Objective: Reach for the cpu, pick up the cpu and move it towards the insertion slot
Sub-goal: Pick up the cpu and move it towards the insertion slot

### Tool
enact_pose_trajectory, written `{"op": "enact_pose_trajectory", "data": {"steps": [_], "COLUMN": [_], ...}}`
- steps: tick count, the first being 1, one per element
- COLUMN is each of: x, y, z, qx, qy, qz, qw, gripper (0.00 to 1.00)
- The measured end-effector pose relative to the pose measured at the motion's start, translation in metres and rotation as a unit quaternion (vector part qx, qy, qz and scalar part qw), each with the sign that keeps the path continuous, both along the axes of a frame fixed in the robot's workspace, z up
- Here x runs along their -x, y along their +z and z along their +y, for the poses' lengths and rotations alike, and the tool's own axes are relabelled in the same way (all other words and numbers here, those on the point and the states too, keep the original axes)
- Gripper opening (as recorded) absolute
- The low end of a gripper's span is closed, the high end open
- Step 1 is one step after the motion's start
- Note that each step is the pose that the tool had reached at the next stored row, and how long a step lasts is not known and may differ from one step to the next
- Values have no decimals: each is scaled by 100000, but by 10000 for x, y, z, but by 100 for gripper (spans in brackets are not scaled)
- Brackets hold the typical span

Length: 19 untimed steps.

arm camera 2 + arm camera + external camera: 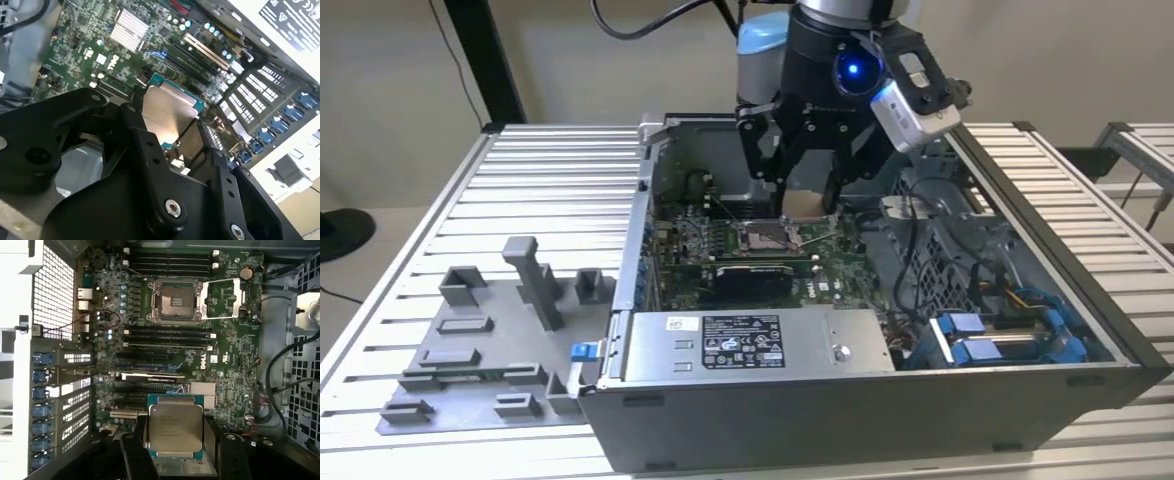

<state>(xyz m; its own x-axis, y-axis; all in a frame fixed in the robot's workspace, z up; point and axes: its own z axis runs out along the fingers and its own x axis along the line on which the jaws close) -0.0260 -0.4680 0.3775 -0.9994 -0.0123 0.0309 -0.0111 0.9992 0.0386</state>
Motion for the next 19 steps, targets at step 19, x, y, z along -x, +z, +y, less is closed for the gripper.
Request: {"op": "enact_pose_trajectory", "data": {"steps": [19], "x": [-98], "y": [-1], "z": [24], "qx": [2], "qy": [-2], "qz": [0], "qw": [100000], "gripper": [0]}}
